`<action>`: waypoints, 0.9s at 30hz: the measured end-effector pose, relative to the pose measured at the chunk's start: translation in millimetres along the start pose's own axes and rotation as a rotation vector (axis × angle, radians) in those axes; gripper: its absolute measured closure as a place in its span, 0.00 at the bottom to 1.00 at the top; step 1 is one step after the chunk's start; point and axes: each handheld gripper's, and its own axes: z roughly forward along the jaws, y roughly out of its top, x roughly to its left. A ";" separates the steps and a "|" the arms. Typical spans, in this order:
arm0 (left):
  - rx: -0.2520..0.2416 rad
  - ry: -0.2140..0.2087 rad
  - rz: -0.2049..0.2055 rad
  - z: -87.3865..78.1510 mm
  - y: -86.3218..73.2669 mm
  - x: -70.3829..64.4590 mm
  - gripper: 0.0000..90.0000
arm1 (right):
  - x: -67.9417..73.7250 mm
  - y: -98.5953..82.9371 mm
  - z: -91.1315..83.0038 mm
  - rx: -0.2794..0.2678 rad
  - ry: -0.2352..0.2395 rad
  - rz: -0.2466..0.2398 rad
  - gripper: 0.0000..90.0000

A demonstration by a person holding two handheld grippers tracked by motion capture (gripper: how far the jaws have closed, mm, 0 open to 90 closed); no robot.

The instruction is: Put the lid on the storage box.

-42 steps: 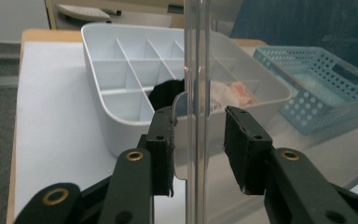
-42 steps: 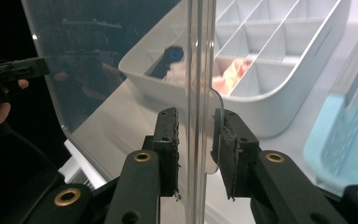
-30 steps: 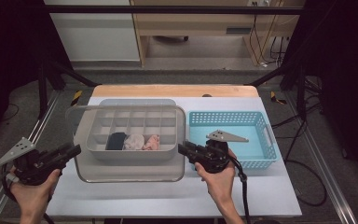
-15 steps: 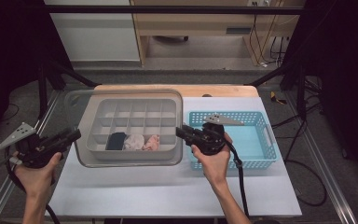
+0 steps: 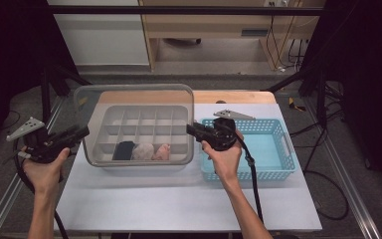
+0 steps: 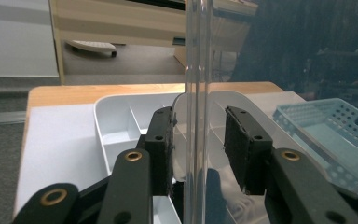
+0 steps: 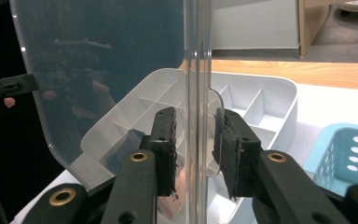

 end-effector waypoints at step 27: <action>0.020 0.012 -0.044 24.3 -8.0 26.4 0.68 | -14.5 -1.0 32.7 0.040 -0.012 0.040 0.76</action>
